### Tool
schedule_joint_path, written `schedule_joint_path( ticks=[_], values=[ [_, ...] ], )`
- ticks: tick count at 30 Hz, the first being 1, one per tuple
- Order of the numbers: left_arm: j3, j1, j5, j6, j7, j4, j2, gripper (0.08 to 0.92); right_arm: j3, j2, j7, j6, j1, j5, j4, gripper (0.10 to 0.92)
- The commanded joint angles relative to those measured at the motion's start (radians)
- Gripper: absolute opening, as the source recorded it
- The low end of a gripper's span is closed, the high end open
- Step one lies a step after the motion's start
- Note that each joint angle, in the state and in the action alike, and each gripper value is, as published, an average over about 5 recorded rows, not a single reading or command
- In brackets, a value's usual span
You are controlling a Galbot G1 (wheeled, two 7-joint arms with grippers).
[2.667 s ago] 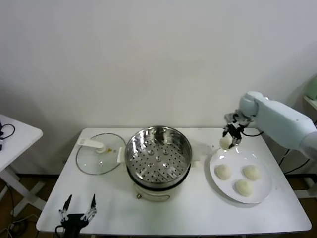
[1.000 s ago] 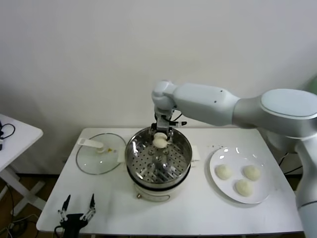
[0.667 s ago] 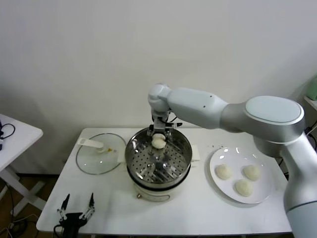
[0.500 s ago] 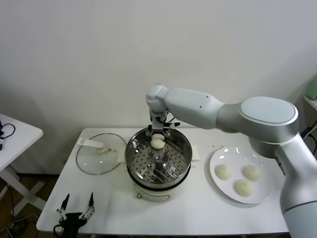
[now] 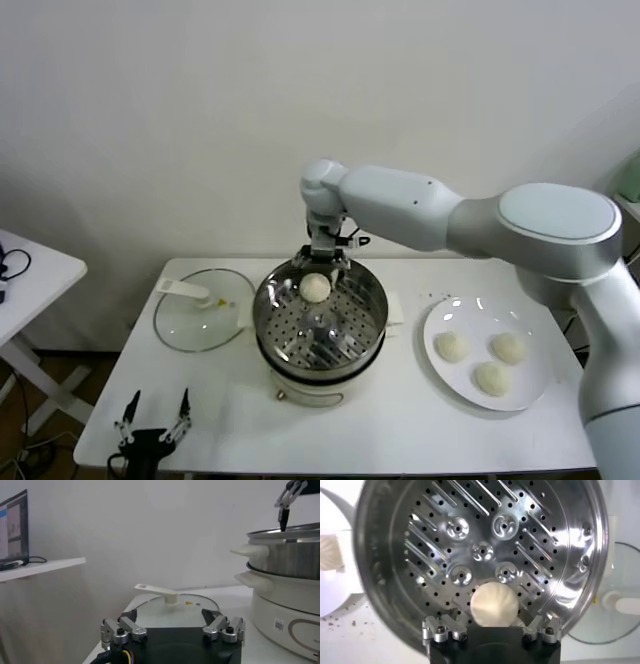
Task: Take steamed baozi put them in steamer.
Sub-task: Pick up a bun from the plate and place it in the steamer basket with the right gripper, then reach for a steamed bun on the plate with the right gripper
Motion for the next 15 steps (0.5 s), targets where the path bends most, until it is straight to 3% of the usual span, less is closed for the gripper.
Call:
schedule_joint_path(
  ticks=[1,5,15],
  values=[
    [0.002,0.002,0.003,0.002,0.000,-0.006,-0.002,0.823,-0.125,-0.127,-0.012,-0.100,0.170,0.255,0.121,0.823],
    [0.004,0.001,0.010,0.000,-0.001,-0.001,-0.005,0.823,-0.273,-0.239,-0.008,-0.247,0.257,0.406,0.153,0.823],
    [0.004,-0.006,0.018,0.003,0.001,0.001,0.001,0.823,-0.502,-0.510,0.134,-0.652,0.314,0.519,0.334,0.823]
  ],
)
